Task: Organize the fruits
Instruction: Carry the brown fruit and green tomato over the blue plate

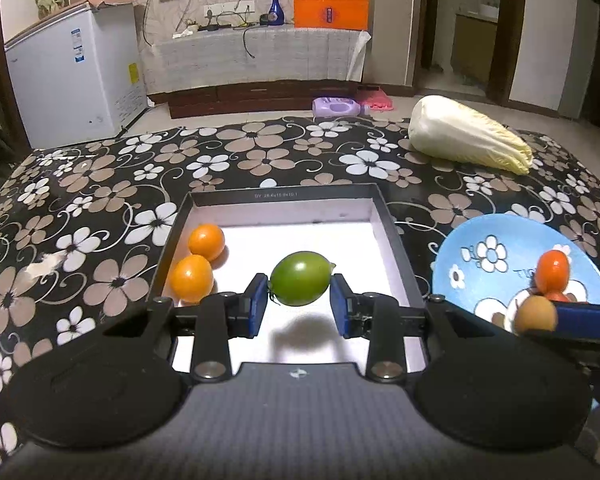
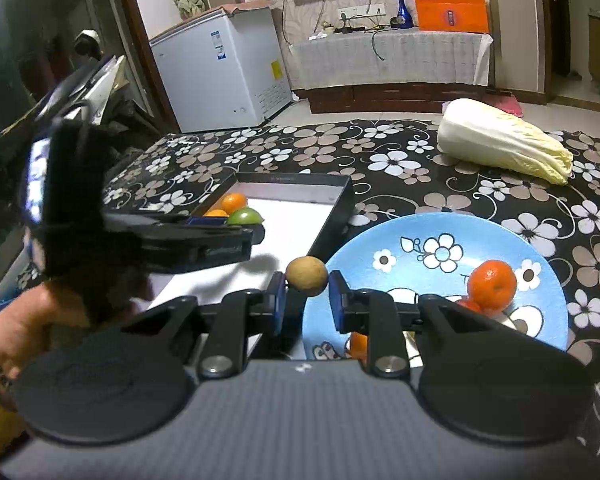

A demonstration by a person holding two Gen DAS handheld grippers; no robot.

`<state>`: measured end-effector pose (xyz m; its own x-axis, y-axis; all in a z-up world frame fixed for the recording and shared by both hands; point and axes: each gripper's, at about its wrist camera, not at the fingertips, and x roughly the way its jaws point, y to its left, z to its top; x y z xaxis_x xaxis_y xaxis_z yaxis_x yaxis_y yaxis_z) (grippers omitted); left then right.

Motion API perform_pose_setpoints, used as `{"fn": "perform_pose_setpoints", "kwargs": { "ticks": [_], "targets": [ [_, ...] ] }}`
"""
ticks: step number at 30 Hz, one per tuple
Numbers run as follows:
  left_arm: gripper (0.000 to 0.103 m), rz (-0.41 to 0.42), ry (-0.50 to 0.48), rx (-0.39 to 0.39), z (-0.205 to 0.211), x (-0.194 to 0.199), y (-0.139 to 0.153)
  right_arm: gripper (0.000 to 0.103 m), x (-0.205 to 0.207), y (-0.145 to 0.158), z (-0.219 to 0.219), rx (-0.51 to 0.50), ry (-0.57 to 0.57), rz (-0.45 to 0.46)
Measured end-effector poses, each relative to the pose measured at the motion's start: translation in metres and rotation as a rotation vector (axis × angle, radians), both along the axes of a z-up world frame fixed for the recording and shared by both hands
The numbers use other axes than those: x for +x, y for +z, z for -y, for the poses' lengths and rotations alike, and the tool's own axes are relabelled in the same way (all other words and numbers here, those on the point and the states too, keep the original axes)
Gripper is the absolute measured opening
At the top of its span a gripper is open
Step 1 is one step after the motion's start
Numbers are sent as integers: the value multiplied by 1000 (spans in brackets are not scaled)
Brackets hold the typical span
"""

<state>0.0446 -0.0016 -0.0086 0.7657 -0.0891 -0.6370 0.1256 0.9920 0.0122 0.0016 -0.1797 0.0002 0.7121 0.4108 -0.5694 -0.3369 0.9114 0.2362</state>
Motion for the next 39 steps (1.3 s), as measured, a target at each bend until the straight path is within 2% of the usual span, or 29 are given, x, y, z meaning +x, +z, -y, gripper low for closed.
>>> {"fn": "perform_pose_setpoints", "kwargs": {
  "ticks": [13, 22, 39],
  "targets": [
    [39, 3, 9, -1, -2, -38, 11, 26, -8, -2, -1, 11, -12, -7],
    [39, 20, -9, -2, 3, -47, 18, 26, -14, -1, -2, 4, -18, -2],
    [39, 34, -80, -17, 39, -52, 24, 26, -22, 2, 31, -7, -78, 1]
  ]
}}
